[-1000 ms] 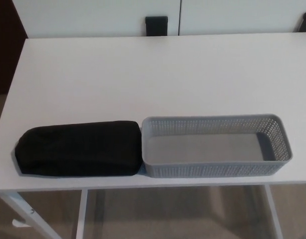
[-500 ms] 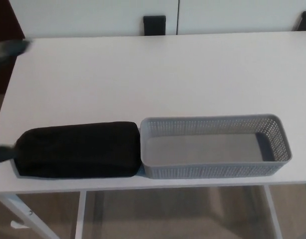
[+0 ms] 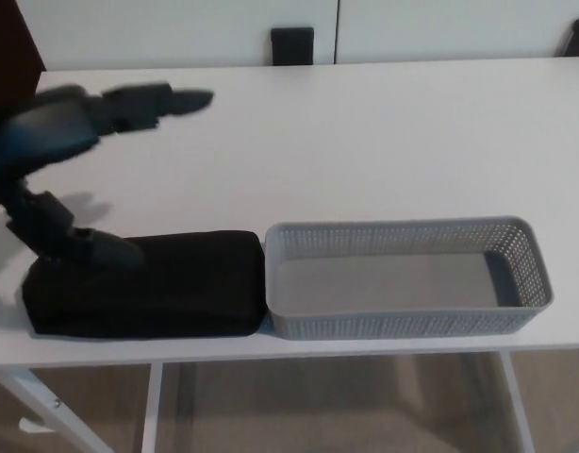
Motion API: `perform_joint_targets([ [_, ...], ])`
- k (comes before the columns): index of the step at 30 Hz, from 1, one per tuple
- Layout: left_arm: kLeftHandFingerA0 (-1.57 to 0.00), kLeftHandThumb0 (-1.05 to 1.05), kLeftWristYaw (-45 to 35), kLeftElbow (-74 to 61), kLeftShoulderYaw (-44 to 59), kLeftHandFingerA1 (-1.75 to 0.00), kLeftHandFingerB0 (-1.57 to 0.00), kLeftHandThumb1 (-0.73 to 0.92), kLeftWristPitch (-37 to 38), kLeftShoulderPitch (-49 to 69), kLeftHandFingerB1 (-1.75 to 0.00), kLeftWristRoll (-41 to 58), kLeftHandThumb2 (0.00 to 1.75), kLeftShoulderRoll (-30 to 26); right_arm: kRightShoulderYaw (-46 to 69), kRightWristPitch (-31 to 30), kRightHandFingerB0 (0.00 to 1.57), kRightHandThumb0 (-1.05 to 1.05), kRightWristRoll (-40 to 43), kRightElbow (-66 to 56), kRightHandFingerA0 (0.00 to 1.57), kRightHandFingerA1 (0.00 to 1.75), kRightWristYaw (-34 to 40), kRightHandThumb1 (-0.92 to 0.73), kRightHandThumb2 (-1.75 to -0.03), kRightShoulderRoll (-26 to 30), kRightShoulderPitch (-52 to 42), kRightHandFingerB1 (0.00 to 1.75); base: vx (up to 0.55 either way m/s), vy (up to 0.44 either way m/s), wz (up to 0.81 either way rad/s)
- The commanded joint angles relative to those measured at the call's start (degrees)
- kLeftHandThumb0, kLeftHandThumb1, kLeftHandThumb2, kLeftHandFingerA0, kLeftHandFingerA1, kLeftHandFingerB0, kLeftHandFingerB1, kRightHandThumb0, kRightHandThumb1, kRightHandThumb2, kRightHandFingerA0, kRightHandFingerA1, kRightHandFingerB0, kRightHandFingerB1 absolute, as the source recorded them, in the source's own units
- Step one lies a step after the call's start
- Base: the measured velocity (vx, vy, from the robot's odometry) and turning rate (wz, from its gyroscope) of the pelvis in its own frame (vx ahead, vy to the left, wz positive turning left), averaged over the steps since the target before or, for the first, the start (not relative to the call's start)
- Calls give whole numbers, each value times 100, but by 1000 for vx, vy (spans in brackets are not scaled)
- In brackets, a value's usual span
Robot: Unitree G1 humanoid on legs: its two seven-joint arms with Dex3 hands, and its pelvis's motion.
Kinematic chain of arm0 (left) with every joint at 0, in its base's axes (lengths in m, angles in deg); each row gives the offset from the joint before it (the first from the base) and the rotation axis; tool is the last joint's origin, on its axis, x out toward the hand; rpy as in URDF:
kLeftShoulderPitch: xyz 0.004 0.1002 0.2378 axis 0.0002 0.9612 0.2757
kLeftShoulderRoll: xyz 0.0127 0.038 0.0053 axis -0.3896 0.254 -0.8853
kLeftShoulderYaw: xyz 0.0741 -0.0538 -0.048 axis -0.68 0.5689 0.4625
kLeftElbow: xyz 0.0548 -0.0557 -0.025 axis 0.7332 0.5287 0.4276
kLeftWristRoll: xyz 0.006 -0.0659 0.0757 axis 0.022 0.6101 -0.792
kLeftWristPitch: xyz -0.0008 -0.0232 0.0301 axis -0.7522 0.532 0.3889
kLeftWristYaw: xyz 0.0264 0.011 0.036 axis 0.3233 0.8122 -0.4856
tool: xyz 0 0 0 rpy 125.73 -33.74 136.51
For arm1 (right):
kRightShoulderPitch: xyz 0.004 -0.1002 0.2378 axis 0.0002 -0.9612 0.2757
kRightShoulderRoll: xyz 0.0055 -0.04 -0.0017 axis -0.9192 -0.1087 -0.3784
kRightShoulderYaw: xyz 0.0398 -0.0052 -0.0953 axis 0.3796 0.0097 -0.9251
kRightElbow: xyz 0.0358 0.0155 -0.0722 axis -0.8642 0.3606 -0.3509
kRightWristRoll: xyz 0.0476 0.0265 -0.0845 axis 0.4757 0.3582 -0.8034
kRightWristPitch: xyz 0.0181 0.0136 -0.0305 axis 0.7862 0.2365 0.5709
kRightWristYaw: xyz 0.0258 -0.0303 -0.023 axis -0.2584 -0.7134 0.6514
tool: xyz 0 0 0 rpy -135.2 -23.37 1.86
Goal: The robot walk towards a table in front and pick up a black pencil case on the left hand side and put the pencil case into a small container on the right hand side
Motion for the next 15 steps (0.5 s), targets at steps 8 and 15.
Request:
perform_joint_targets([
  [8,0,-93,-672,434,-1597,0,0,43,-2151,-565,0,-1891,63,-104,177,-168,62,-37,243,50,74,55,-77,-56,-57,118,-3,42,0,0,0],
  [15,0,-77,-572,401,-1723,0,0,42,-2357,-469,0,-2055,86,-22,157,-158,62,-38,210,-4,75,56,-37,-56,-58,126,-23,42,0,0,0],
])
